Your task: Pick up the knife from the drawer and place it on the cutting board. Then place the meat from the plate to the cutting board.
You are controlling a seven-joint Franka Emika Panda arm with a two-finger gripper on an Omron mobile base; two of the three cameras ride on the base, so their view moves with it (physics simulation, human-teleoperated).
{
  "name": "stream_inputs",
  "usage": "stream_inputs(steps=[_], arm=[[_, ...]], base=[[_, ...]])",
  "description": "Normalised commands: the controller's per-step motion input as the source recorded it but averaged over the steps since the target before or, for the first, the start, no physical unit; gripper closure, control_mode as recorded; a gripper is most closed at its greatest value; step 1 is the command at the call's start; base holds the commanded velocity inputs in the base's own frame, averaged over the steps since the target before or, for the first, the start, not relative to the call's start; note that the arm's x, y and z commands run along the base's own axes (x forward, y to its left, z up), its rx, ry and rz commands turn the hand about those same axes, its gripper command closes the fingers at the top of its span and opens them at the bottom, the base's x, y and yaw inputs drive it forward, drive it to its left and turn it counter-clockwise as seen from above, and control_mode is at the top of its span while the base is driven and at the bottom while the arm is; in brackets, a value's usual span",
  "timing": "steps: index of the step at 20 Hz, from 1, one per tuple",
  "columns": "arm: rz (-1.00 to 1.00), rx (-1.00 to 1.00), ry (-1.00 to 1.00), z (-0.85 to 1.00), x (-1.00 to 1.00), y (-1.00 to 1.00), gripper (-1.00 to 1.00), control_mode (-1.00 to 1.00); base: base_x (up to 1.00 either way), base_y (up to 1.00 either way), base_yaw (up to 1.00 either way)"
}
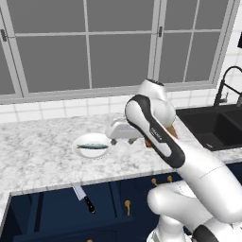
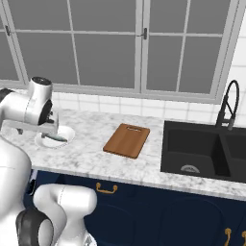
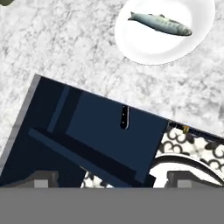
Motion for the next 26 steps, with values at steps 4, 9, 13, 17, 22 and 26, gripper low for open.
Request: stream_inputs(steps=[4,9,13,17,22,26], arm=[[0.00,0.17,0.17,-0.13,-0.83,0.59,-1.00,-1.00],[-0.08,-0.01,0.29,-0.47,0.01,0.58,-1.00,-1.00],[0.00,-0.04,0.52,-0.11,0.35,0.36,-1.00,-1.00],[0.04,-0.19,0.67,-0.12,0.44,0.70,-1.00,-1.00],[-0.01,-0.54,0.58,-0.35,-0.01,0.83,-1.00,-1.00],[-0.05,-0.76,0.19,-0.37,-0.18,0.34,-1.00,-1.00]], base=[[0.00,0.00,0.00],[0.00,0.00,0.00],[0.00,0.00,0.00],[0.00,0.00,0.00],[0.00,0.00,0.00],[0.00,0.00,0.00]])
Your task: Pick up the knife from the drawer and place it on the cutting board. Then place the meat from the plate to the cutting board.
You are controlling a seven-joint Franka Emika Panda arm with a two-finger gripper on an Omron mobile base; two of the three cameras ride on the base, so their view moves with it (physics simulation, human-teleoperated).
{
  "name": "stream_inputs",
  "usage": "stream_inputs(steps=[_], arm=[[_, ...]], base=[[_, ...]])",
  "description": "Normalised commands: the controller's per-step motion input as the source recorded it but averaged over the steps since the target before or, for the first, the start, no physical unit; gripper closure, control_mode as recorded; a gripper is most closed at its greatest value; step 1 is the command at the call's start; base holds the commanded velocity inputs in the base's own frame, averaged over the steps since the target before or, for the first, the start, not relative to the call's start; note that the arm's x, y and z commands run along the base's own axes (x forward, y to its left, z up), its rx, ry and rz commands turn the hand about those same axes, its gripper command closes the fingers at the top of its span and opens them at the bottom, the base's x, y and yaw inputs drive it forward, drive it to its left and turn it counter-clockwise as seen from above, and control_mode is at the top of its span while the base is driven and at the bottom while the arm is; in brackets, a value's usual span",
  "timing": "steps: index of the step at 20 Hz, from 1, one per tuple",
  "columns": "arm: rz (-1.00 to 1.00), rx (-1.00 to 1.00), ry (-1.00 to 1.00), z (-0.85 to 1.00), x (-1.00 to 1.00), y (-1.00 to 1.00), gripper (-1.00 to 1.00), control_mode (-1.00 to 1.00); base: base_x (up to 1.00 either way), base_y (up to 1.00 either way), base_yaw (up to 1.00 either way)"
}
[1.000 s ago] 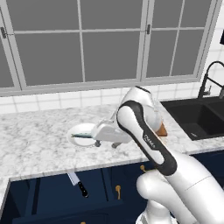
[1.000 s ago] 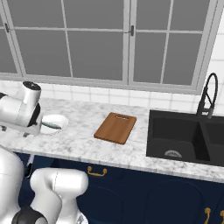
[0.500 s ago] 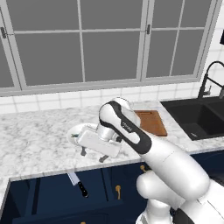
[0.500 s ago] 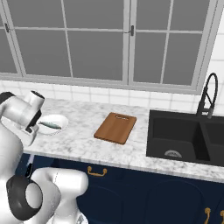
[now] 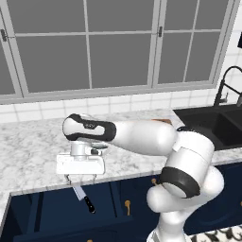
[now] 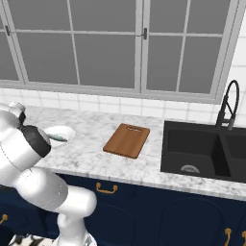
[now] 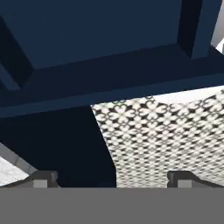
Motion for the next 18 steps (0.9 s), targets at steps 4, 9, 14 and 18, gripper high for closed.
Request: stream_inputs(steps=[4,9,14,18], arm=[[-0.04,-0.36,0.00,-0.41,-0.29,0.06,-1.00,-1.00],[-0.28,-0.12,0.00,-0.54,-0.72,0.08,-1.00,-1.00],[0.05,-0.16,0.00,-0.25,-0.27,-0.15,-1.00,-1.00],[0.12,-0.02,-0.09,-0.17,0.00,-0.32,-1.00,-1.00]], base=[[0.00,0.00,0.00],[0.00,0.00,0.00],[0.00,0.00,0.00],[0.00,0.00,0.00]])
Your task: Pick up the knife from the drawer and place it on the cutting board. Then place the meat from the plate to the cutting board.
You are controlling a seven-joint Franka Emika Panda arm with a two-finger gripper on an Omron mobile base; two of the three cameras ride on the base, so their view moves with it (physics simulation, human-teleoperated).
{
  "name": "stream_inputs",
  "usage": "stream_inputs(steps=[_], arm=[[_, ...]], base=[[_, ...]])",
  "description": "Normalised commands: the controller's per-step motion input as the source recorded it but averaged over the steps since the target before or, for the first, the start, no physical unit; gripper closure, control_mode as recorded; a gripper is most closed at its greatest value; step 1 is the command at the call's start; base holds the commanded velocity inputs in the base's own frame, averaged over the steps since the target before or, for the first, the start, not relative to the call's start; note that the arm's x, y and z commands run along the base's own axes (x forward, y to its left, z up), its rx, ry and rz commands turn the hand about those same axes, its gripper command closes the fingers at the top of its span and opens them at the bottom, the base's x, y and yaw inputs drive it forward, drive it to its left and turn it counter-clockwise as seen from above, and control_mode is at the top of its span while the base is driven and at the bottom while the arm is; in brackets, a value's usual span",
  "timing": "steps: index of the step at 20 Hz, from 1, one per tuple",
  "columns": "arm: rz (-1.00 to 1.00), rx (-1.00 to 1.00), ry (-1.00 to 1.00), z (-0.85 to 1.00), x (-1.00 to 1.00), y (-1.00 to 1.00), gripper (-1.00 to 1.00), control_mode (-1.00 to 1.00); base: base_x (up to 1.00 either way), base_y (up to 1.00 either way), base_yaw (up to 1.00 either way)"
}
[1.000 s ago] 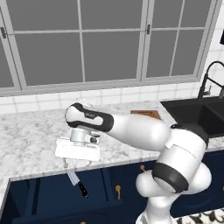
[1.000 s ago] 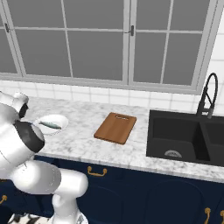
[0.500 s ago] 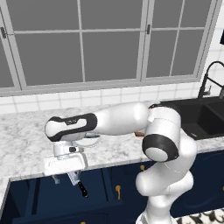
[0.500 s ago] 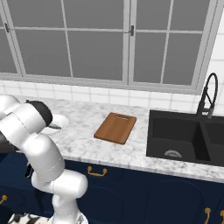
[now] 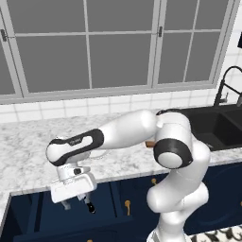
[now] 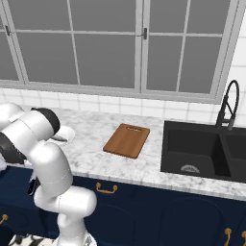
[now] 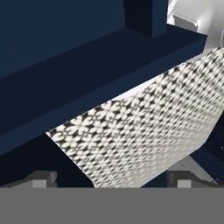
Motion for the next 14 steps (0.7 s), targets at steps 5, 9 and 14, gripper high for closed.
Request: stream_inputs(steps=[5,9,14], arm=[[0.12,-0.09,-0.45,-0.33,-0.01,-0.30,-1.00,-1.00],[0.08,-0.08,-0.41,-0.44,-0.03,-0.27,-1.00,-1.00],[0.00,0.06,0.00,-0.01,0.00,-0.30,-1.00,-1.00]], base=[[0.00,0.00,0.00],[0.00,0.00,0.00],[0.00,0.00,0.00]])
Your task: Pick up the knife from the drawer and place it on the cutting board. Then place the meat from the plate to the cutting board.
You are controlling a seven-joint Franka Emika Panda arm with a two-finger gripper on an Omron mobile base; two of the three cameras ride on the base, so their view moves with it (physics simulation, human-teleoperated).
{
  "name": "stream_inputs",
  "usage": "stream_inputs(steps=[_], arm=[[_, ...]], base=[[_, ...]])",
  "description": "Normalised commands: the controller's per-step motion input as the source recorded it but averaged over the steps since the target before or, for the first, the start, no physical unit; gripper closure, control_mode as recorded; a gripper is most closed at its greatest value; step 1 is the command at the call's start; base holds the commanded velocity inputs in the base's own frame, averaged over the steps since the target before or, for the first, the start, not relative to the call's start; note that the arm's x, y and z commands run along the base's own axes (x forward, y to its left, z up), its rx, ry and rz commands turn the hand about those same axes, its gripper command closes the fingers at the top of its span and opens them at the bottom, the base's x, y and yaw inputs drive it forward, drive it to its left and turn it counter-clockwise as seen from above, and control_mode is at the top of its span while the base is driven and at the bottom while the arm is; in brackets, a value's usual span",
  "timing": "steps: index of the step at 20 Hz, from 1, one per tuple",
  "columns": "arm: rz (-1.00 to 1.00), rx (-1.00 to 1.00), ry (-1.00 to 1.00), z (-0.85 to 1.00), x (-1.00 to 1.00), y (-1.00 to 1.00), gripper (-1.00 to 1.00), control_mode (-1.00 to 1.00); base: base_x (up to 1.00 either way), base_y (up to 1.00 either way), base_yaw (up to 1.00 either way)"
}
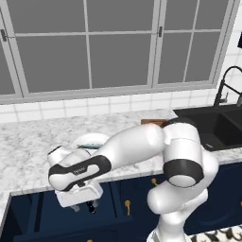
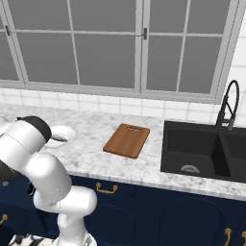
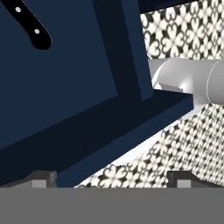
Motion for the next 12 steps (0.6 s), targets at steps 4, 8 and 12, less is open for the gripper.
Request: stream_inputs(steps=[4,8,12], arm=[[0.00,0.16,0.00,-0.08,0.00,-0.11,-1.00,-1.00],[0.05,0.00,0.00,-0.42,0.00,0.00,-1.00,-1.00],[0.05,0.09,0.00,-0.37,0.01,-0.08,-1.00,-1.00]], base=[[0.00,0.00,0.00],[0.00,0.00,0.00],[0.00,0.00,0.00]])
